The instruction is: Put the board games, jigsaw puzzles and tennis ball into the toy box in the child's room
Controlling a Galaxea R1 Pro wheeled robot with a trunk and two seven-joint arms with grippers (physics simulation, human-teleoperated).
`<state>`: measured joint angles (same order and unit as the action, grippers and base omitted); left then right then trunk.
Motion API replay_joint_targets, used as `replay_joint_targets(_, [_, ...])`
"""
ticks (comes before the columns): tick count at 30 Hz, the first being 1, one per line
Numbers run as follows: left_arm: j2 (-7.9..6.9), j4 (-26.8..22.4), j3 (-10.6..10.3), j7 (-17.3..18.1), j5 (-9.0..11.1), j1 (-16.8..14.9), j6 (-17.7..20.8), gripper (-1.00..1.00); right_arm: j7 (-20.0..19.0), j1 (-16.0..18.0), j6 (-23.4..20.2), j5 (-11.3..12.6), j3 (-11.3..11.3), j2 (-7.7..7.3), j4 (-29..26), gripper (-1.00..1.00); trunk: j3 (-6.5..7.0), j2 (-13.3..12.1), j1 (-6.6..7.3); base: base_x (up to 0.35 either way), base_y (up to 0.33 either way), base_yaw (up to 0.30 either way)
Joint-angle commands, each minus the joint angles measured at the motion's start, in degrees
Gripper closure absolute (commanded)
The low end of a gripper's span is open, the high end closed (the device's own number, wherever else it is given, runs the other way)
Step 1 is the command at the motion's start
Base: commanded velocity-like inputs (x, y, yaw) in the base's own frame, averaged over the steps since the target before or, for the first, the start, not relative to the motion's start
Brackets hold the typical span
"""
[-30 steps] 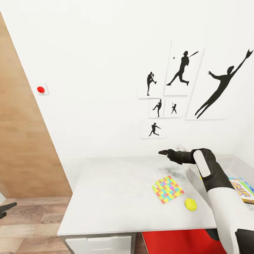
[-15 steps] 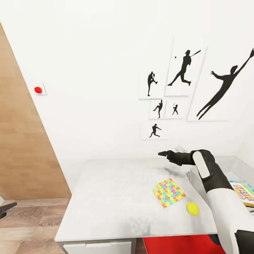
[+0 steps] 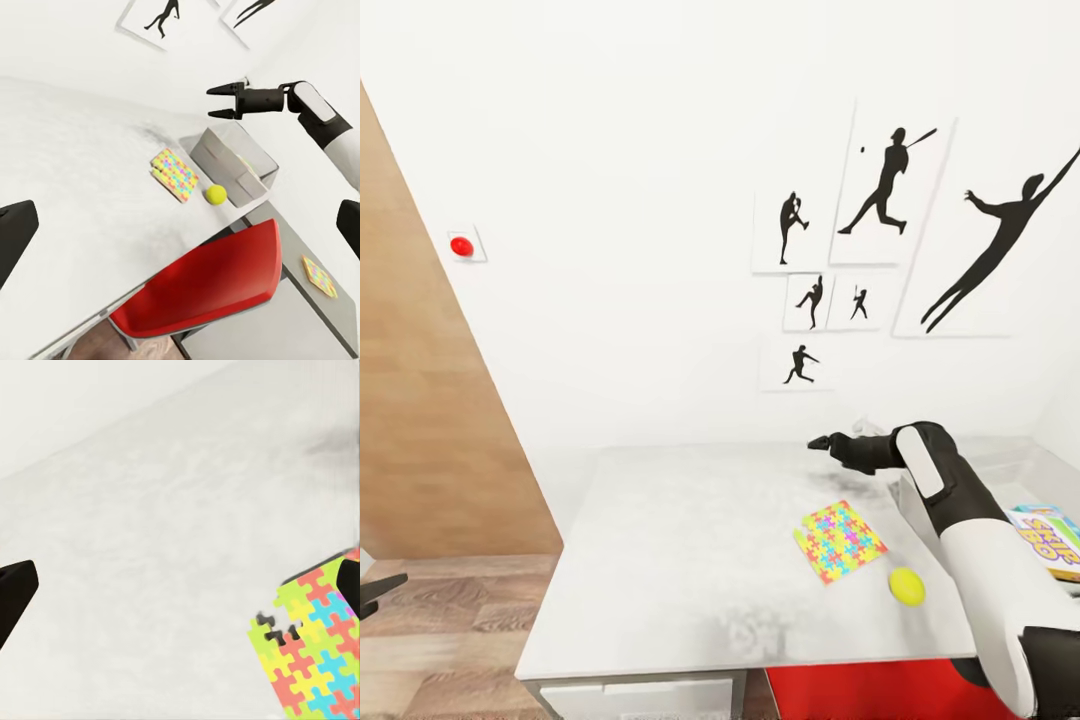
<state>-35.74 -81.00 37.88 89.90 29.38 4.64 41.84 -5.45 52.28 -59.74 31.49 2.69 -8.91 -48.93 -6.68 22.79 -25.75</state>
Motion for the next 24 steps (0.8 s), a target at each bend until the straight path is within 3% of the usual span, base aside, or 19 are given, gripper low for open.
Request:
replay_joint_targets(1, [-0.03,-0.04,-0.01,0.1,0.12,0.04,0.61,-1.0,-0.31,0.32,-0.26,-0.54,0.11,0.02,0.5,-1.0,-0.21,0.13,-0.03,0.0,0.0,0.0])
replay_joint_targets(12, [-0.03,-0.04,0.76,0.1,0.15,0.02,0.61,-1.0,7.19,2.89,-0.26,-0.5,0.04,0.12,5.19,-1.0,-1.25,0.13,-0.03,0.0,0.0,0.0])
replay_joint_targets(24, [-0.03,-0.04,1.14,0.1,0.15,0.02,0.61,-1.0,10.87,3.15,-0.26,-0.55,0.05,0.09,5.59,-1.0,-2.38,0.13,-0.03,0.0,0.0,0.0])
